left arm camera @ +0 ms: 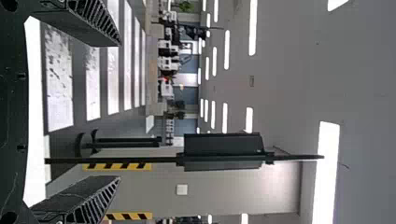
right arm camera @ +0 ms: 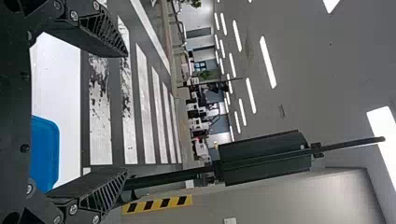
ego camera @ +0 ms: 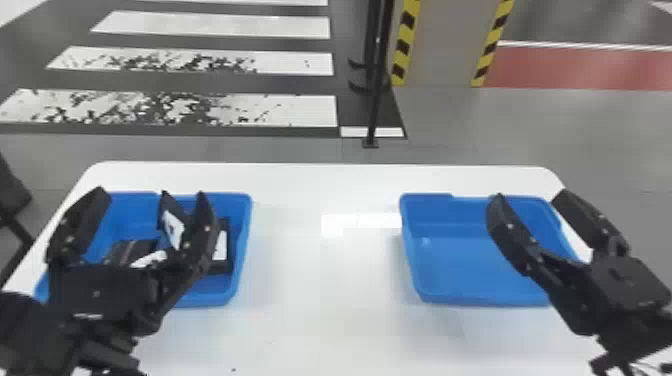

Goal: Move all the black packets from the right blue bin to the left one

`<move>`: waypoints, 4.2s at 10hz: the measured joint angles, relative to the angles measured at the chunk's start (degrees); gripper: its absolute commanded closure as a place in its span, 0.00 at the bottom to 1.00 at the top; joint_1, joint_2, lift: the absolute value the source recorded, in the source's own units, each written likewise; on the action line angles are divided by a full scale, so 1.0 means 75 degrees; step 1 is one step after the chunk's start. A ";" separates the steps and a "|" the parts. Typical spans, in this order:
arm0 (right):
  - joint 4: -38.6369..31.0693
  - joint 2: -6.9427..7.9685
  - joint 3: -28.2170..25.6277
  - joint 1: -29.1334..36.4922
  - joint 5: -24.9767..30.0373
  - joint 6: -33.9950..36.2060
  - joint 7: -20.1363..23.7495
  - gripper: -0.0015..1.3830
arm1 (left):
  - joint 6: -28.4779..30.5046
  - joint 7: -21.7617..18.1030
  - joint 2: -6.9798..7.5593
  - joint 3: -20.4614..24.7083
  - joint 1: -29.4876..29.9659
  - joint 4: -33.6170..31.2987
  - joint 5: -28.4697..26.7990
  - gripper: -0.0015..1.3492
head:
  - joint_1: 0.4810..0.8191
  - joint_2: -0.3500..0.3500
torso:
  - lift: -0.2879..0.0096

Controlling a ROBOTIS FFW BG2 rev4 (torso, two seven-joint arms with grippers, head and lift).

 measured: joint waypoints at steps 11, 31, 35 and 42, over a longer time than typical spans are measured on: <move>-0.0400 0.0033 0.0184 0.0357 0.0416 0.0631 -0.0102 0.12 | 0.0446 0.0504 0.0097 -0.0198 0.0536 -0.0422 0.0049 0.00 | 0.63 0.50 | 0.50; -0.0519 0.0020 0.0195 0.0505 0.0354 0.0631 -0.0301 0.12 | 0.0279 0.0492 0.0121 -0.0214 0.0539 -0.0435 0.0295 0.00 | 0.63 0.49 | 0.50; -0.0505 0.0020 0.0195 0.0505 0.0341 0.0615 -0.0301 0.12 | 0.0271 0.0492 0.0131 -0.0229 0.0539 -0.0433 0.0287 0.00 | 0.63 0.49 | 0.50; -0.0474 0.0020 0.0195 0.0505 0.0295 0.0544 -0.0301 0.12 | 0.0209 0.0492 0.0134 -0.0230 0.0502 -0.0413 0.0280 0.00 | 0.63 0.49 | 0.50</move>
